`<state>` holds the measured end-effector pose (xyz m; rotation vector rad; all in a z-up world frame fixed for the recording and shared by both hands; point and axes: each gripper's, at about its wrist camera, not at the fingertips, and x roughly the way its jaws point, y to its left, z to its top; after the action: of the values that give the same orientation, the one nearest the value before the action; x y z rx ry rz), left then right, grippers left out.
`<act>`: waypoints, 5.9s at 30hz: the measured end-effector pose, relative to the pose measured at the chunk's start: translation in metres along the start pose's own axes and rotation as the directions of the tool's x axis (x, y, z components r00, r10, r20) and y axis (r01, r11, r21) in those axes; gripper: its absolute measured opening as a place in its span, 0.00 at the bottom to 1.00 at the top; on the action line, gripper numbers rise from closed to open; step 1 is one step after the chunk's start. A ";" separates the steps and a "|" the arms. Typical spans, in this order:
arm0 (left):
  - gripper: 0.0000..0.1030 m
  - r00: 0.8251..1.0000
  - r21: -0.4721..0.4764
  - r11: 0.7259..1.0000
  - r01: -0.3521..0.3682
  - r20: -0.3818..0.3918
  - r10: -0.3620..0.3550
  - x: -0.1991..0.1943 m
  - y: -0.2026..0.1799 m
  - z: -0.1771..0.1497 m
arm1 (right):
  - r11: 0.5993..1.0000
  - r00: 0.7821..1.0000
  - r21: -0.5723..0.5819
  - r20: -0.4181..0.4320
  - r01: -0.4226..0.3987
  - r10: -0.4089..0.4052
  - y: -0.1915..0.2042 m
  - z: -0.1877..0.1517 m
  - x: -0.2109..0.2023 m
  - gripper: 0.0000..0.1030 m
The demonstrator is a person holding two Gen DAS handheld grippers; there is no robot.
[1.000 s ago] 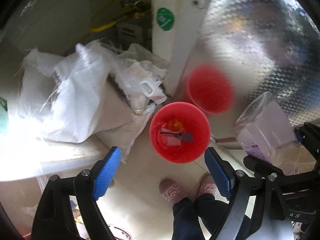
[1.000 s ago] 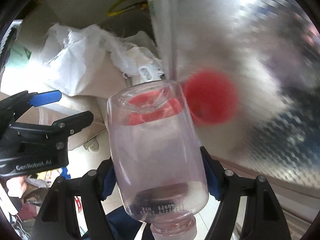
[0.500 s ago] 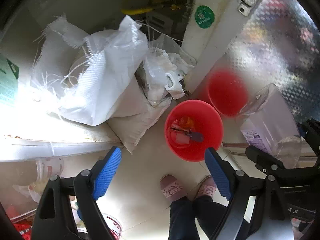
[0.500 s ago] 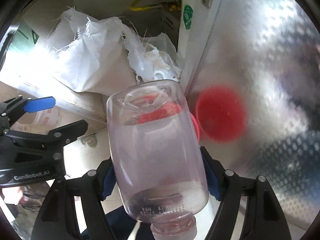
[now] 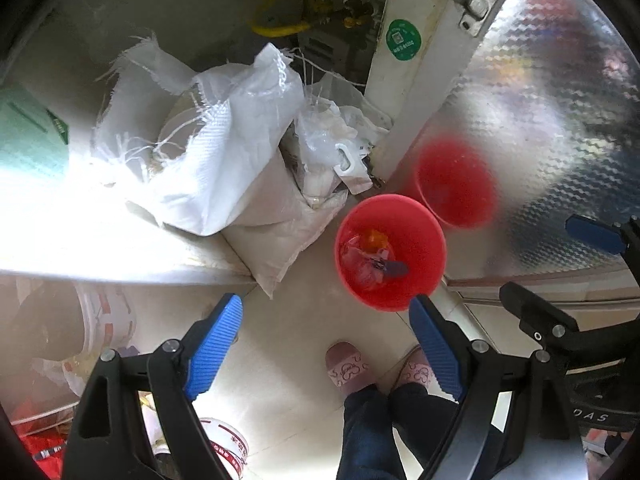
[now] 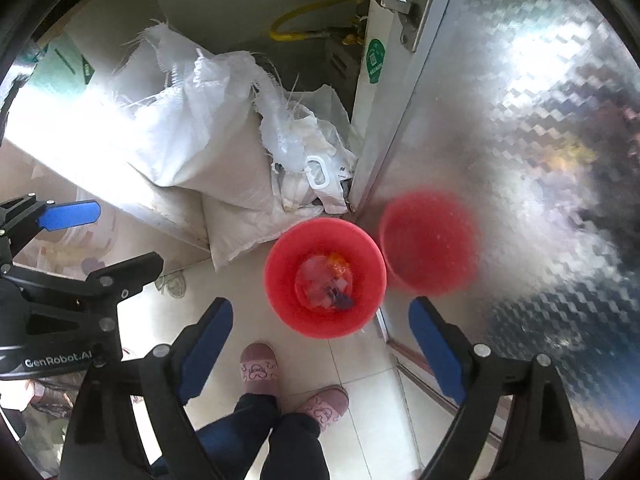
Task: Collect trash
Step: 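Raise both tools back up to the counter, then grasp the yellow-bristled scrub brush with the left gripper, then grasp the white-and-pink packet with the right gripper while the left holds the brush, then carry the brush and packet down to the red bin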
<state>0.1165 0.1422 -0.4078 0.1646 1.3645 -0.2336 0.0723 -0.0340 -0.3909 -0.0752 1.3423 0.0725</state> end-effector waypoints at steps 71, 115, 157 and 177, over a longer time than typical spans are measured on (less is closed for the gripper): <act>0.82 0.975 0.419 0.890 0.180 0.044 -0.217 -0.182 -0.270 0.331 | 0.796 0.945 0.554 0.051 0.242 -0.323 -0.308 0.116 -0.241 0.92; 0.34 0.980 0.234 0.963 0.137 0.110 -0.166 -0.189 -0.216 0.347 | 0.998 0.998 0.056 0.044 0.041 -0.044 -0.295 0.221 -0.198 0.70; 0.34 0.918 0.177 0.982 0.072 0.372 -0.135 -0.318 -0.113 0.197 | 0.993 0.934 -0.114 0.356 0.028 0.015 -0.131 0.159 -0.317 0.00; 0.34 0.937 0.188 0.981 0.055 0.330 -0.116 -0.327 -0.051 0.015 | 0.996 0.939 -0.051 0.333 -0.077 0.090 -0.012 0.030 -0.320 0.00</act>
<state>0.0559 0.1123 -0.0839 0.2030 1.0066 -0.4372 0.0303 -0.0461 -0.0722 -0.0347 1.0027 0.1746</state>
